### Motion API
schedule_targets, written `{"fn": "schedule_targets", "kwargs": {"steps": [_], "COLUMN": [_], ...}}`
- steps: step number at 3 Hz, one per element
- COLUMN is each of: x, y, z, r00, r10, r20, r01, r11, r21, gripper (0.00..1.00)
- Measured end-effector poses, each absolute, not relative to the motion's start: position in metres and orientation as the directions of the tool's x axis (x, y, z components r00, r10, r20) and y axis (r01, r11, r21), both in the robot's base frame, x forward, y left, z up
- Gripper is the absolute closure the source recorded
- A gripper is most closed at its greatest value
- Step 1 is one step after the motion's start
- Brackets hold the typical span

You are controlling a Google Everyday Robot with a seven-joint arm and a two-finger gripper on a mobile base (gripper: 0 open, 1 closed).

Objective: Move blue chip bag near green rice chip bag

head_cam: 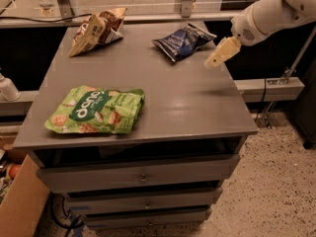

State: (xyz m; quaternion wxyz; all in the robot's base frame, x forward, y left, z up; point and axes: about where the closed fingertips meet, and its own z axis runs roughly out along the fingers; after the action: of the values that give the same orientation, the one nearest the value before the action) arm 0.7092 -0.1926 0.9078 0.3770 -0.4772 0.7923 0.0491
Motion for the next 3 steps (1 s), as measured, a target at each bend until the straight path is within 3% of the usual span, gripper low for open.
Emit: {"fn": "schedule_targets", "kwargs": {"steps": [3], "x": [0.803], "y": [-0.166], "z": [0.865], "r00": [-0.325], "r10": [-0.537], "r20": [-0.779], "r01": [-0.743], "r11": [0.654], "r21": [-0.141], "gripper": [0.0]}}
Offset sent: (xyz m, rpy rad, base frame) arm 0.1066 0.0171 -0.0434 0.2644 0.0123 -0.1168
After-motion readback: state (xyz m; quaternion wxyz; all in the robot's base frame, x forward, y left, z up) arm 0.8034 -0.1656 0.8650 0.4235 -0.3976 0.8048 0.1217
